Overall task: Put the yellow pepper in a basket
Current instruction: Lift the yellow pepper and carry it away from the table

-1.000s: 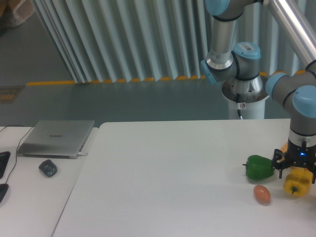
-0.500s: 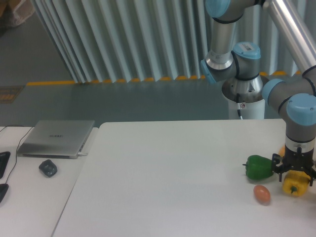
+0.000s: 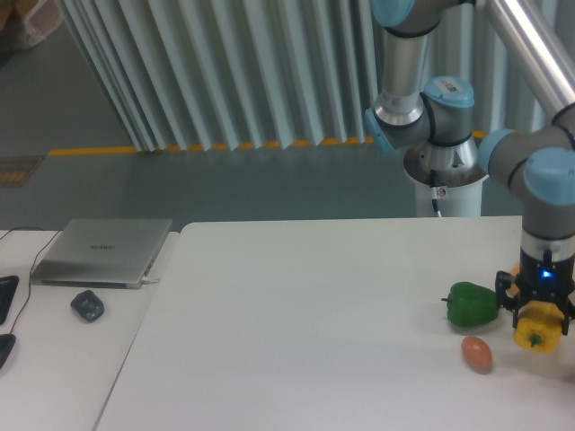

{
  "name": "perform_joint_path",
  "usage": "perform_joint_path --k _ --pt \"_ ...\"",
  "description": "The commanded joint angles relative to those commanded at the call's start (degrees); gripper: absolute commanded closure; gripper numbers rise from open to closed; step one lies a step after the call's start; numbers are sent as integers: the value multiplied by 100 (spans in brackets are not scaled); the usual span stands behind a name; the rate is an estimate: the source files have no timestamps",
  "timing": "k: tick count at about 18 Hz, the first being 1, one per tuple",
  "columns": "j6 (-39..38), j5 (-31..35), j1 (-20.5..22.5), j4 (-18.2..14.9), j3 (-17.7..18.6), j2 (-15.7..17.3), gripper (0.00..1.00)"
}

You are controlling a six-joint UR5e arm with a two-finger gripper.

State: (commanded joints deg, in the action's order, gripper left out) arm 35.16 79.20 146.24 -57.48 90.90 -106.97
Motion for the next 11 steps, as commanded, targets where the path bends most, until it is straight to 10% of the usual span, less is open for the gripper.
perform_joint_path --k 11 --pt "3590 -151 1598 -290 -389 -96 57"
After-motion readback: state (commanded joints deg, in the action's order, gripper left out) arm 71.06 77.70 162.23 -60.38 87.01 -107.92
